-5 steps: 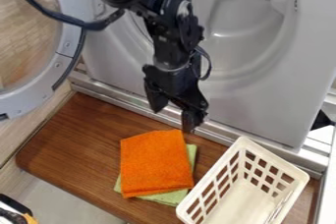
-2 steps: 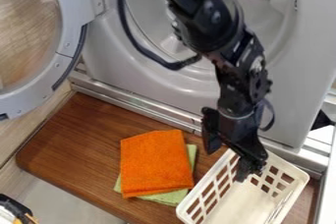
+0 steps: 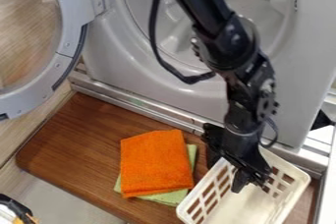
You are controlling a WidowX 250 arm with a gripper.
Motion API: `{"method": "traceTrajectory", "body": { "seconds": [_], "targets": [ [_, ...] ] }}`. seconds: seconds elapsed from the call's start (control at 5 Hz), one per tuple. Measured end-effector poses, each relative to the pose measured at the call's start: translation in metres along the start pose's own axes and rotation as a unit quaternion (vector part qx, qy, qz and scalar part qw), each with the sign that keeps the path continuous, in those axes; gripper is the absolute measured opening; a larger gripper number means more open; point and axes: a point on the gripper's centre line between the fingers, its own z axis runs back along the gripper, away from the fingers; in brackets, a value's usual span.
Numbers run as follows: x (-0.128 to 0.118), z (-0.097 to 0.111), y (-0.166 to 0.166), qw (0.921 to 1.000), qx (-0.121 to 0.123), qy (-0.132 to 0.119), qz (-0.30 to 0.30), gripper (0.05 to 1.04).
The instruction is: Move the basket to the left side of the table
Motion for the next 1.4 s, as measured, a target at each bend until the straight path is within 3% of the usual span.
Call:
{"method": "traceTrajectory", "body": {
  "seconds": [0.2,0.4,0.6,0.8,1.0,1.2,1.4],
  "targets": [
    [-0.001,0.005,-0.008,0.9995,0.027,-0.016,-0.008,0.373],
    [-0.002,0.011,-0.011,0.9982,0.044,-0.038,-0.015,0.173],
    [-0.002,0.016,-0.013,0.9979,0.04,-0.049,-0.013,0.112],
    [-0.001,0.049,-0.006,0.9965,0.032,-0.077,-0.005,0.09],
    [-0.02,0.081,0.048,0.995,0.019,-0.087,0.046,0.087],
    [-0.045,0.083,0.087,0.9957,0.007,-0.065,0.065,0.087],
    [-0.07,0.083,0.133,0.9947,0.009,-0.049,0.089,0.087]
  ]
}}
